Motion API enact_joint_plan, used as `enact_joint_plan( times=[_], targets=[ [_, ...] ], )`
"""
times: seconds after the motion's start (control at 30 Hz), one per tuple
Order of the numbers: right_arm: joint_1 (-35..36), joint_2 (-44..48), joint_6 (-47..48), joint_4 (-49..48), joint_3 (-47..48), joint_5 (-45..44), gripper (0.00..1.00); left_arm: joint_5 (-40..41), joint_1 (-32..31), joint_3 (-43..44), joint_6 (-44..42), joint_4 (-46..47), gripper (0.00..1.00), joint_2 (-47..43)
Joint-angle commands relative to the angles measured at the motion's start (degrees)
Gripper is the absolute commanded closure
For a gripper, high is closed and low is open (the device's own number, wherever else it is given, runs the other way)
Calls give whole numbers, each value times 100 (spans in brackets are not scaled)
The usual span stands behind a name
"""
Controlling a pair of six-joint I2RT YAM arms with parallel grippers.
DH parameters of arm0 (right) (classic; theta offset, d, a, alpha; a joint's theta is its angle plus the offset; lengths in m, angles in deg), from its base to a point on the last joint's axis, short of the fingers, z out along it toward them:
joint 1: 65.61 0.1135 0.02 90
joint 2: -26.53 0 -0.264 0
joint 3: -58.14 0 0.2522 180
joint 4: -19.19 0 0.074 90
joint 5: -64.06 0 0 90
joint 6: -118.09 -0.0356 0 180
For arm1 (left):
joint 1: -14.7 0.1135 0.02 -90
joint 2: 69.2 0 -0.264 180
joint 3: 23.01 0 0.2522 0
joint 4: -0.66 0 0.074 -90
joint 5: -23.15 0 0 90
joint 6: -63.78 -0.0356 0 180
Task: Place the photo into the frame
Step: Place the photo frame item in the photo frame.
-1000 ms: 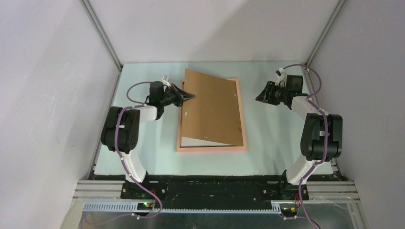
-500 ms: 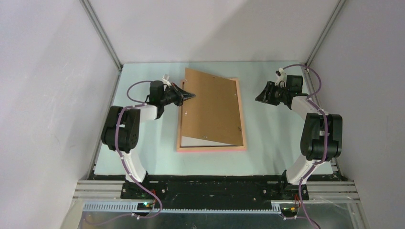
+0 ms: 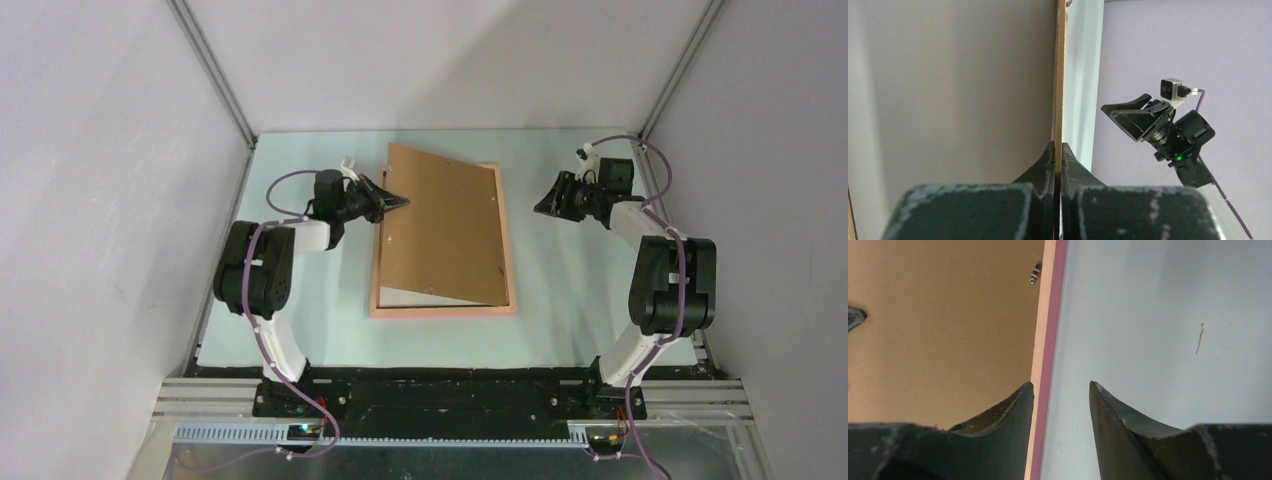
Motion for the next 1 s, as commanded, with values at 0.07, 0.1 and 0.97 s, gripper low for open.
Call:
enact_joint_plan(
  times=[0.07, 0.1, 0.97],
  targets=[
    [-12, -62, 77, -157, -5, 63, 51, -166, -40, 270, 16, 394, 100, -15],
    [-12, -70, 78, -159, -10, 63, 51, -163, -40, 273, 12, 394, 100, -3],
    [-3, -86, 85, -137, -11, 47, 51, 112, -44, 36, -279, 95, 65, -222]
  ],
)
